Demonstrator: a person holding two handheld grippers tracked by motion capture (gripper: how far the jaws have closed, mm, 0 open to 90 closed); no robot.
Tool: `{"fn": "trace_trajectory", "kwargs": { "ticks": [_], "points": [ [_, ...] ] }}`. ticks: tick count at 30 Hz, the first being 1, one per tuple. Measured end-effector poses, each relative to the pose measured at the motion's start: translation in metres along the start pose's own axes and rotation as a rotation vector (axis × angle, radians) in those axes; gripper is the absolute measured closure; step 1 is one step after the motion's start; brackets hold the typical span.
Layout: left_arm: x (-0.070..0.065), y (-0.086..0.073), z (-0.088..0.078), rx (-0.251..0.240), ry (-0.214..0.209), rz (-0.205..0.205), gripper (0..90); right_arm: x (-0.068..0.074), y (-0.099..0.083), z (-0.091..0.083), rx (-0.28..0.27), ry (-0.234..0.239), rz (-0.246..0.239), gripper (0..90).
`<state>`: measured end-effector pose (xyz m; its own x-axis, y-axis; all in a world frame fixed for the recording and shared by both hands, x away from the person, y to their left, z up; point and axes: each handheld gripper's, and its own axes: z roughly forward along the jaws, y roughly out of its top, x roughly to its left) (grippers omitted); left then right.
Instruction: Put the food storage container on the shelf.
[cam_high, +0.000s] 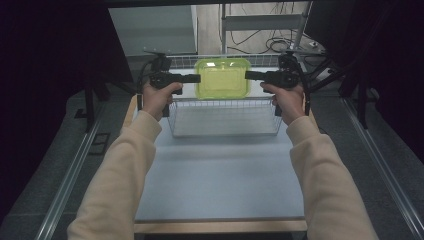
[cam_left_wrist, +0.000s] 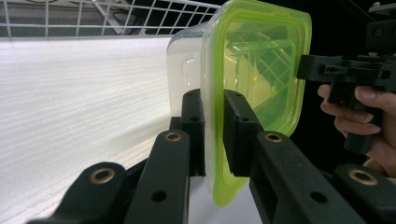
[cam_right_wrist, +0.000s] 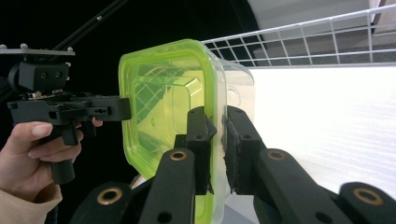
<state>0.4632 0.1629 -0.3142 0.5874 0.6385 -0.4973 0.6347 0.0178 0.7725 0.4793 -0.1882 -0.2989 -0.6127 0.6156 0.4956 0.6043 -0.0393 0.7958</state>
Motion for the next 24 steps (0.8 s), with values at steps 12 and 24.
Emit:
{"fn": "trace_trajectory", "kwargs": {
  "ticks": [12, 24],
  "points": [
    [0.018, 0.003, 0.02, -0.008, 0.001, -0.108, 78.9, -0.019, 0.004, 0.019, 0.029, -0.067, 0.063, 79.6],
    [0.029, 0.01, 0.036, -0.026, 0.031, -0.153, 71.1, -0.031, 0.006, 0.037, -0.002, -0.125, 0.044, 71.9]
  ]
}}
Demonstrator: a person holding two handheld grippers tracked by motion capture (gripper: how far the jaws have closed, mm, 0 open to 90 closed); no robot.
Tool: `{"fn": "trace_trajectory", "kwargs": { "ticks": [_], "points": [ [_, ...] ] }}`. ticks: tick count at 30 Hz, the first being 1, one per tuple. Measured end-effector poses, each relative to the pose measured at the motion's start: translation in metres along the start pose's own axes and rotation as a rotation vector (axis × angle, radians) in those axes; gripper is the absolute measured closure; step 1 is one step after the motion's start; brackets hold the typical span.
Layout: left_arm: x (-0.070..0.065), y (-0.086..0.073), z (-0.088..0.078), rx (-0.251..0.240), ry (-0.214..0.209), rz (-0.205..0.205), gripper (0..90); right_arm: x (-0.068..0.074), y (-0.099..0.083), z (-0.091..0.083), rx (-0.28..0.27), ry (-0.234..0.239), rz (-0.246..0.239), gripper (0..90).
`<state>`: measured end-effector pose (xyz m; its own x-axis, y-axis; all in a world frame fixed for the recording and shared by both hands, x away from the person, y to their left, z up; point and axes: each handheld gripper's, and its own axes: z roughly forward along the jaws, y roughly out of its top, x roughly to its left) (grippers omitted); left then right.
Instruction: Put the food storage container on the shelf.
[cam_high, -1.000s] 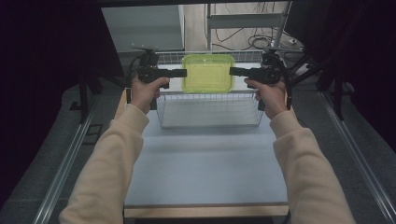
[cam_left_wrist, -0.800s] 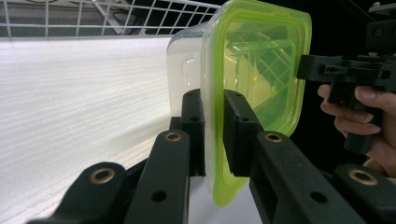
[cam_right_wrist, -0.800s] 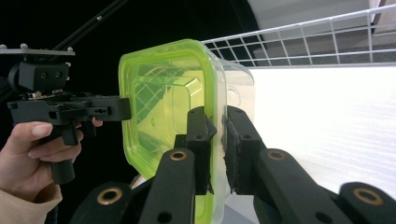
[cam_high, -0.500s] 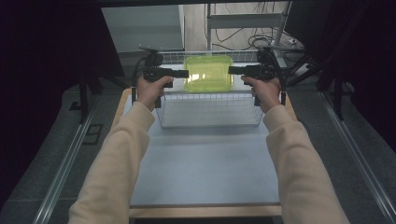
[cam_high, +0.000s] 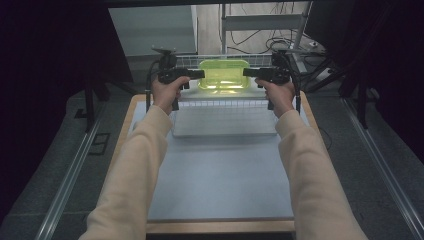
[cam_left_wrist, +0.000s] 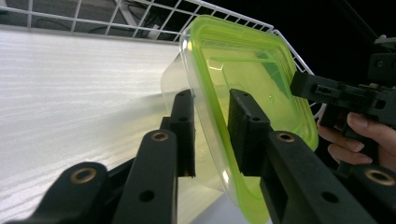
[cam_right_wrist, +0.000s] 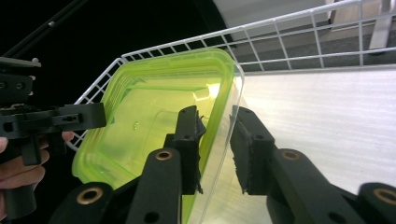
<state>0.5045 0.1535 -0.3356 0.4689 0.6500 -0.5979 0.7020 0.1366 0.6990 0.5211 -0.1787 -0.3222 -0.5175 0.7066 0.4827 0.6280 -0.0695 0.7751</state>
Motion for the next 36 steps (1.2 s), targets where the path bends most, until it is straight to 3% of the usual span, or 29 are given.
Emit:
{"fn": "trace_trajectory", "kwargs": {
  "ticks": [4, 6, 9, 10, 11, 12, 13, 15, 20, 23, 28, 36],
  "points": [
    [0.003, -0.001, 0.004, 0.006, 0.0, 0.0, 65.4, -0.001, -0.001, 0.002, -0.003, -0.023, -0.023, 68.5],
    [0.004, -0.001, 0.005, 0.012, 0.016, 0.007, 55.4, -0.001, -0.002, 0.003, -0.001, -0.06, -0.053, 61.6],
    [0.007, -0.001, 0.007, 0.003, 0.015, 0.007, 36.2, -0.002, -0.003, -0.001, -0.044, -0.068, -0.062, 53.6],
    [0.007, 0.0, 0.008, 0.003, 0.007, 0.007, 36.2, -0.002, -0.003, -0.001, -0.044, -0.068, -0.062, 53.6],
    [0.008, 0.0, 0.008, 0.001, 0.001, 0.009, 25.0, -0.002, -0.003, -0.004, -0.057, -0.071, -0.065, 50.6],
    [0.008, 0.0, 0.008, -0.003, 0.006, 0.011, 25.0, -0.002, -0.003, -0.004, -0.057, -0.071, -0.065, 50.6],
    [0.008, 0.0, 0.007, -0.009, 0.009, 0.016, 18.2, -0.001, -0.003, -0.01, -0.079, -0.067, -0.077, 46.7],
    [0.008, 0.001, 0.005, -0.018, 0.002, 0.017, 13.8, 0.0, -0.003, -0.012, -0.085, -0.066, -0.082, 45.1],
    [0.003, 0.002, -0.005, -0.047, -0.004, 0.035, 12.5, 0.003, -0.005, -0.025, -0.099, -0.028, -0.114, 38.9],
    [-0.008, -0.001, -0.013, -0.041, 0.009, 0.094, 13.0, 0.005, -0.009, -0.033, -0.097, -0.003, -0.128, 36.3],
    [-0.018, -0.006, -0.025, -0.056, 0.01, 0.137, 14.3, 0.007, -0.015, -0.042, -0.079, 0.022, -0.145, 34.4],
    [-0.035, -0.026, -0.047, -0.06, 0.001, 0.191, 15.2, 0.014, -0.029, -0.06, -0.07, 0.041, -0.214, 33.4]
  ]
}}
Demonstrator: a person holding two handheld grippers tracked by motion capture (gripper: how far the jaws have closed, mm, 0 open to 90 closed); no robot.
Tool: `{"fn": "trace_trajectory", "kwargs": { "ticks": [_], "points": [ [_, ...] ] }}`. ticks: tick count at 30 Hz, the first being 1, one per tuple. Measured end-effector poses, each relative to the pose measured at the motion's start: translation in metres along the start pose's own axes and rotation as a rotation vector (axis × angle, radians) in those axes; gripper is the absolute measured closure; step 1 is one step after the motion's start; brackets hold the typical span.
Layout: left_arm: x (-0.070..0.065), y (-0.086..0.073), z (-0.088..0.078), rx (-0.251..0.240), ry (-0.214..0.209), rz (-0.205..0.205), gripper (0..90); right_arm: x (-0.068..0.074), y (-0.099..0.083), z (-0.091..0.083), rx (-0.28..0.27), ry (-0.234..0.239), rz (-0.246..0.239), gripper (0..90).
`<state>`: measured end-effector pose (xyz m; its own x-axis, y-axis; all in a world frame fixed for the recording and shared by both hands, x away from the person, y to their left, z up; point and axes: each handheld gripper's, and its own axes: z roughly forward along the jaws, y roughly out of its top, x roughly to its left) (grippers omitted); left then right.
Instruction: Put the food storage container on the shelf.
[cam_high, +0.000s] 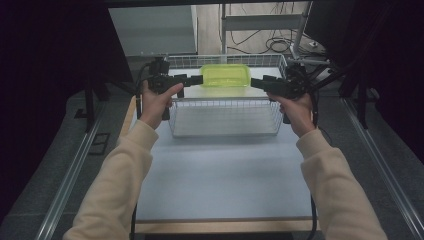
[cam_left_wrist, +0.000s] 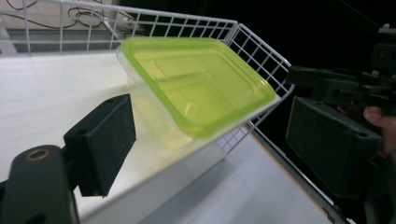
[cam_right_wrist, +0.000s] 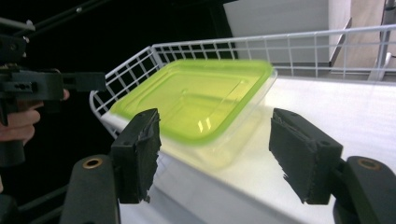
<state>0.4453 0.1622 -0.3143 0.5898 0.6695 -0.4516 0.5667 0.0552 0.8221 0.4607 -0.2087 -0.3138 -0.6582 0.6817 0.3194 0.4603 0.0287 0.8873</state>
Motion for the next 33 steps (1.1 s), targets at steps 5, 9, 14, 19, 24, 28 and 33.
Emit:
{"fn": "trace_trajectory", "kwargs": {
  "ticks": [5, 9, 14, 19, 24, 28, 33],
  "points": [
    [-0.012, -0.019, -0.016, 0.018, 0.029, 0.052, 15.6, 0.006, -0.011, -0.013, 0.012, 0.007, -0.056, 32.9],
    [-0.019, -0.041, -0.029, 0.015, 0.041, 0.093, 15.9, 0.014, -0.027, -0.026, 0.032, 0.013, -0.116, 32.4],
    [-0.026, -0.085, -0.042, 0.033, 0.003, 0.105, 16.1, 0.026, -0.06, -0.038, 0.067, 0.053, -0.164, 30.4],
    [-0.028, -0.115, -0.048, 0.043, -0.015, 0.108, 16.2, 0.032, -0.086, -0.042, 0.07, 0.101, -0.158, 29.4],
    [-0.026, -0.155, -0.057, 0.064, -0.001, 0.125, 16.2, 0.035, -0.128, -0.046, 0.121, 0.123, -0.163, 27.3],
    [-0.021, -0.185, -0.059, 0.096, 0.007, 0.122, 16.2, 0.036, -0.163, -0.047, 0.189, 0.093, -0.213, 25.2],
    [-0.014, -0.21, -0.056, 0.123, 0.029, 0.119, 16.5, 0.034, -0.192, -0.044, 0.247, 0.074, -0.236, 23.7]
  ]
}}
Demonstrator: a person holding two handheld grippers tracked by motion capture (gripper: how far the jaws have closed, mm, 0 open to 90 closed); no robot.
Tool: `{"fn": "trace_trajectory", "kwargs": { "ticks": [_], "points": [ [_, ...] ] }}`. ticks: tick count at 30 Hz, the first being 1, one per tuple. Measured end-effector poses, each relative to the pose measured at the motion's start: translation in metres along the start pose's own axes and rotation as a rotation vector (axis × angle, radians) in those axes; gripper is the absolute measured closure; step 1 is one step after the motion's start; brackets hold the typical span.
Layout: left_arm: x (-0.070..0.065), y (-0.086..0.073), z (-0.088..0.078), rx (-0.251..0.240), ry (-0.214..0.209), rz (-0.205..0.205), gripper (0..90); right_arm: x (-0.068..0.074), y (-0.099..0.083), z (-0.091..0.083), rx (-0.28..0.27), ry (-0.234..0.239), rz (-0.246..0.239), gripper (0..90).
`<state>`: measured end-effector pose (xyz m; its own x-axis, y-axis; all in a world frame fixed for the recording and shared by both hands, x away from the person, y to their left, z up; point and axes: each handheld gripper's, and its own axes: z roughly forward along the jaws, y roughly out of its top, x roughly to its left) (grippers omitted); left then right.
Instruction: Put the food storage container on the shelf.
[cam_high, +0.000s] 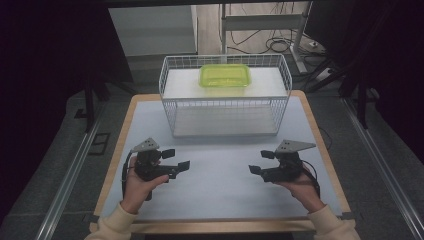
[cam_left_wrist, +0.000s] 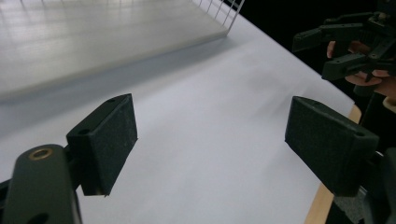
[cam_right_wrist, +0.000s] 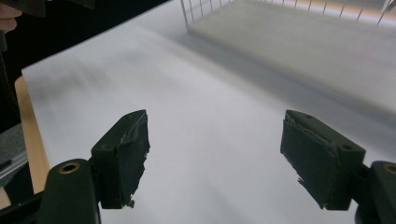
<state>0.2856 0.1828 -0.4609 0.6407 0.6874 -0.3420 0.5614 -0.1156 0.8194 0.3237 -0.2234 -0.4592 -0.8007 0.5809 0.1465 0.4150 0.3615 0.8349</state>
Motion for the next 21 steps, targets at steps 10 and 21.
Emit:
{"fn": "trace_trajectory", "kwargs": {
  "ticks": [10, 21],
  "points": [
    [0.006, -0.018, 0.012, 0.055, 0.02, 0.006, 16.7, -0.004, -0.014, 0.007, 0.035, -0.019, 0.022, 22.5],
    [0.011, -0.03, 0.019, 0.054, 0.074, 0.023, 16.7, -0.004, -0.026, 0.006, 0.017, -0.102, -0.033, 13.5]
  ]
}}
